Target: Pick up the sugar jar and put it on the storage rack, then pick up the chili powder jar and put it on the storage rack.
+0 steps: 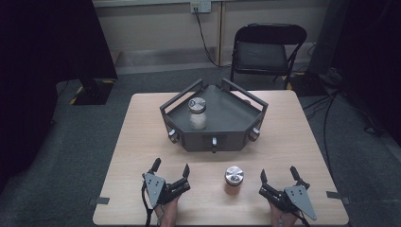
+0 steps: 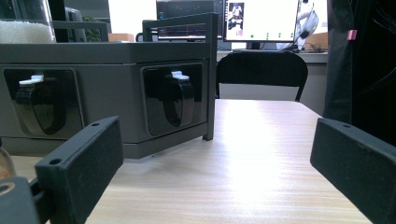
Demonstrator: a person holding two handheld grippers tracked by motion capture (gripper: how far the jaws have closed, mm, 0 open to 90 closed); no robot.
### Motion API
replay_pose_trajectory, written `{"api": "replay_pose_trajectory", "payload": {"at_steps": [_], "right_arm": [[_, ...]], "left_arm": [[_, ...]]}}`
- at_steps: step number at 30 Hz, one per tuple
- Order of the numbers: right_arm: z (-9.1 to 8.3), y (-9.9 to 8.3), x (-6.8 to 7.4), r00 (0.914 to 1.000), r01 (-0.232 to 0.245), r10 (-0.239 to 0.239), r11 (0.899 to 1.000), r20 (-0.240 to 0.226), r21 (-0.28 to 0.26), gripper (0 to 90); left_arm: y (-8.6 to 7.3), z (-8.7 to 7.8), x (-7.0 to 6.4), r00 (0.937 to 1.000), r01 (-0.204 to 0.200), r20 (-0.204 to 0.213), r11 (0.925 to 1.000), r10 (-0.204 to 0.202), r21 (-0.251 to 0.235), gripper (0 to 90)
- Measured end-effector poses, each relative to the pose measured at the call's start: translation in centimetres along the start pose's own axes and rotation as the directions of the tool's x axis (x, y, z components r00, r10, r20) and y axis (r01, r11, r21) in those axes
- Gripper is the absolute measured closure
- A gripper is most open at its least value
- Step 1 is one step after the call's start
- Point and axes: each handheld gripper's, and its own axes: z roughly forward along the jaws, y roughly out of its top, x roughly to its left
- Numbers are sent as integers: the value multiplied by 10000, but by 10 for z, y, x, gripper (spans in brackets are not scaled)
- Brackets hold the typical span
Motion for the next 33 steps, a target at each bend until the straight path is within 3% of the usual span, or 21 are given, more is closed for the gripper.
{"api": "replay_pose_trajectory", "payload": {"at_steps": [11,15,19,25,33], "right_arm": [[0,0,0,10000,3,-3,10000,7,3,17],[0,0,0,10000,4,-4,10000,17,0,17],[0,0,0,10000,3,-3,10000,15,1,17],[0,0,0,10000,2,-2,10000,15,-1,17],[0,0,0,10000,0,0,10000,15,-2,17]], "left_arm": [[-15,2,4,9993,-190,-317,9990,203,406,1],[-17,4,3,9986,-283,-433,9992,296,292,1],[-21,4,-4,9935,-911,-668,9957,919,141,2],[-22,1,-12,9890,-867,-1198,9962,872,93,3],[-22,1,-11,9899,-861,-1123,9962,866,87,1]]}}
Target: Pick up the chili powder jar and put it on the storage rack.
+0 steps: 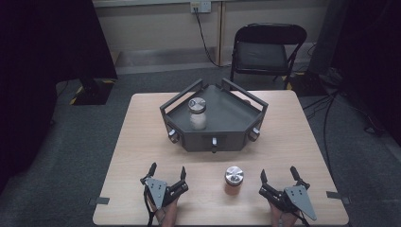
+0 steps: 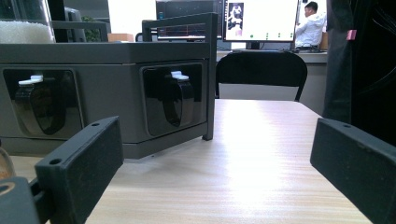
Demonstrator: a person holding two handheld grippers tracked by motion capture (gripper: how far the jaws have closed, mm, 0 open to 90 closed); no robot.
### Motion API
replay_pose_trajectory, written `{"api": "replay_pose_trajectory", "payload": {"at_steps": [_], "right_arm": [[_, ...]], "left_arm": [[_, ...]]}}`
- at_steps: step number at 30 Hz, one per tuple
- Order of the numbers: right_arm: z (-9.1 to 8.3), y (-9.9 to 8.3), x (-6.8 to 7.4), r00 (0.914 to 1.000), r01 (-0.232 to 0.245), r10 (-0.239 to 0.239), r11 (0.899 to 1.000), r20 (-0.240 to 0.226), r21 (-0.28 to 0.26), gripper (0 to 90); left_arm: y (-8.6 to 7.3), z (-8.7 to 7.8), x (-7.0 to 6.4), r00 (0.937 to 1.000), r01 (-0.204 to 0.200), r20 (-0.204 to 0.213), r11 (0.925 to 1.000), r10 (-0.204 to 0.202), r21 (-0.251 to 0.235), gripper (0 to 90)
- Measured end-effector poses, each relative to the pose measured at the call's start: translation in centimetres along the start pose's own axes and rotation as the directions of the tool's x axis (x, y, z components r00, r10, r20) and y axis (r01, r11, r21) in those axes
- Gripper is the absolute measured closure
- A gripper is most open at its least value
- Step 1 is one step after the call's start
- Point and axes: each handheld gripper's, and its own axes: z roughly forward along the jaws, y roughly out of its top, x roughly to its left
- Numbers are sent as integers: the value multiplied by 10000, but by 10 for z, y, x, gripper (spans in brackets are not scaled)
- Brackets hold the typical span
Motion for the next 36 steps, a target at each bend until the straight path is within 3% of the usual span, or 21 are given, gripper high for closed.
{"api": "replay_pose_trajectory", "payload": {"at_steps": [16,27,31,36], "right_arm": [[0,0,0,10000,-14,14,10000,-4,5,17],[-1,0,-8,9990,-250,250,9997,-359,-13,18],[2,7,-14,9971,-418,441,9984,-623,383,17],[-3,16,-15,9967,-205,193,9997,-786,-138,12]], "left_arm": [[0,0,-4,9998,2,-219,10000,-2,1,8],[0,0,-3,9998,7,-184,10000,-7,-2,4],[0,0,-3,9998,6,-185,10000,-6,1,4],[0,0,-3,9998,6,-186,10000,-6,2,4]]}}
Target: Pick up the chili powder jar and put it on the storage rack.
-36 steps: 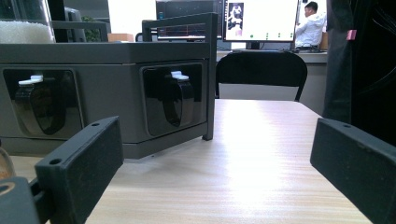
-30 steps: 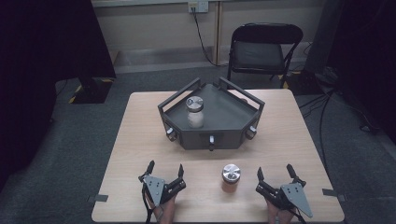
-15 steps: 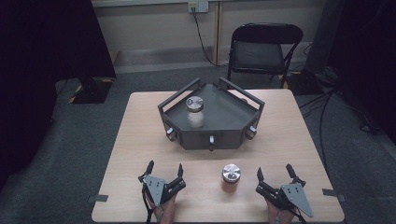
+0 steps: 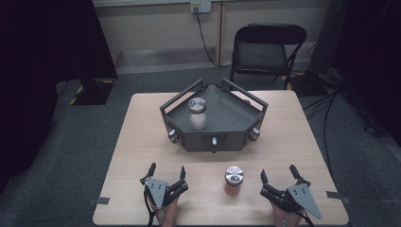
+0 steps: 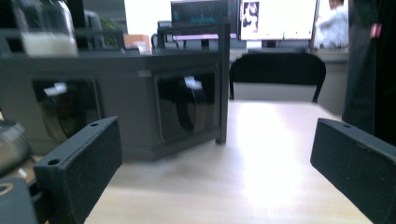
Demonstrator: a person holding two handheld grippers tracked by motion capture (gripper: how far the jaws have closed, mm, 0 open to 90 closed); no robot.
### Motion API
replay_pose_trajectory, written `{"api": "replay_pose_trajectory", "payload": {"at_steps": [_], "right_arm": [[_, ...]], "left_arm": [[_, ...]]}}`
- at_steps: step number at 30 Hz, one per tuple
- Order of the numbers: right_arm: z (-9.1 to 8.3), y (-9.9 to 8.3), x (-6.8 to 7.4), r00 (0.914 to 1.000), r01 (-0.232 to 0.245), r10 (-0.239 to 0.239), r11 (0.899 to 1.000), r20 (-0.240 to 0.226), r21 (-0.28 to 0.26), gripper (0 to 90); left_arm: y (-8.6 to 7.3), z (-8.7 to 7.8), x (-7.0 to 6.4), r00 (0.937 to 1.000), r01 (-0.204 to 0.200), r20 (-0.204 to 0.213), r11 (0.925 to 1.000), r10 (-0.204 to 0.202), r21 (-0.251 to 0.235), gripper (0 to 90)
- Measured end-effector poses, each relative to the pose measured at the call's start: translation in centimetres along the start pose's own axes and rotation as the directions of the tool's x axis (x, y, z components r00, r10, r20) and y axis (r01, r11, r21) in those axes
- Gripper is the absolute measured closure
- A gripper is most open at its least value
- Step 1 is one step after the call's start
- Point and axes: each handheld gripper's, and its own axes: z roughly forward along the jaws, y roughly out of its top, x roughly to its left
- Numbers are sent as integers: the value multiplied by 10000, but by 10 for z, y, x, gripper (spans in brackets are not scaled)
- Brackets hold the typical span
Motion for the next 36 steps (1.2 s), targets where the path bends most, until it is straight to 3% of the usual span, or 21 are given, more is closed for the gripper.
{"api": "replay_pose_trajectory", "payload": {"at_steps": [7,13,25,36], "right_arm": [[-5,16,5,9993,131,-158,9970,-351,-767,0],[-3,24,13,9956,156,-243,9953,-910,-952,0],[3,28,31,9754,114,-289,9966,-2184,-810,5],[11,17,42,9635,101,-156,9997,-2671,-217,66]], "left_arm": [[0,0,0,10000,5,2,10000,-5,-3,5],[0,0,0,10000,3,2,10000,-3,2,5],[0,0,0,10000,2,17,10000,-2,1,4],[0,0,1,10000,6,42,10000,-6,0,3]]}}
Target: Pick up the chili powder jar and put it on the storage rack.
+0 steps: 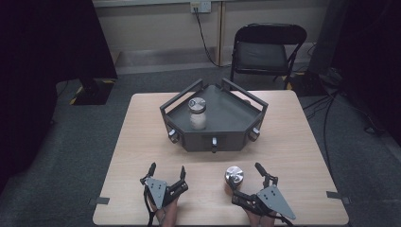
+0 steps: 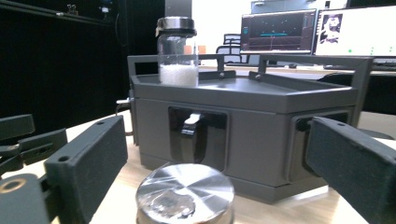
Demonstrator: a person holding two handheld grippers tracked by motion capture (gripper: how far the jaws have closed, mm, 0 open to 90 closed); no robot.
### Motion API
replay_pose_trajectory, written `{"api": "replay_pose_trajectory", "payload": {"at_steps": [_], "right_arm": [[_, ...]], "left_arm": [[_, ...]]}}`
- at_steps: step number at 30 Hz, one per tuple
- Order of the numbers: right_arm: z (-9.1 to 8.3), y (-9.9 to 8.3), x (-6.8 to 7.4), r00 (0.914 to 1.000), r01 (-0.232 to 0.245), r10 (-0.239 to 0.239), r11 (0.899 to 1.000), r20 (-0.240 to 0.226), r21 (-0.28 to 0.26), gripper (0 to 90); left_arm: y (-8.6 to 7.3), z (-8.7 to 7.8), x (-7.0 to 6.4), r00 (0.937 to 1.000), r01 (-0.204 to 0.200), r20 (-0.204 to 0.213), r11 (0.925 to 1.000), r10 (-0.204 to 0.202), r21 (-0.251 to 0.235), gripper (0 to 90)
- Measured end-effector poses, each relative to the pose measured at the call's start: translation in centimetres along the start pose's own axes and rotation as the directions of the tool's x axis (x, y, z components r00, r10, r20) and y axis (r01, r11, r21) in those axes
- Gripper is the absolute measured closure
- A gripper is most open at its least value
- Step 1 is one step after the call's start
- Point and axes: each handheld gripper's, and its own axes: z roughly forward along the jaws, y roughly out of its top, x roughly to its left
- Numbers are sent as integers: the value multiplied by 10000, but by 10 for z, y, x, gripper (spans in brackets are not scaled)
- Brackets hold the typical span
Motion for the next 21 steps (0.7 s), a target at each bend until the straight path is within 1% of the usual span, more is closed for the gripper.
{"api": "replay_pose_trajectory", "payload": {"at_steps": [4,8,11,16,21], "right_arm": [[4,-2,2,9998,201,-198,9993,-89,319,95],[8,-6,4,9999,-50,56,9982,-96,591,130],[10,-8,7,9999,-102,101,9978,9,649,158],[15,-9,10,9999,-145,148,9957,-25,920,201],[18,-10,15,9998,-199,193,9934,67,1128,253]], "left_arm": [[0,0,0,10000,-4,-1,10000,4,2,5],[0,0,0,10000,-6,1,10000,6,1,5],[0,0,0,10000,-5,15,10000,5,2,5],[0,0,0,10000,-5,16,10000,5,0,5],[0,0,0,10000,-4,17,10000,4,-1,7]]}}
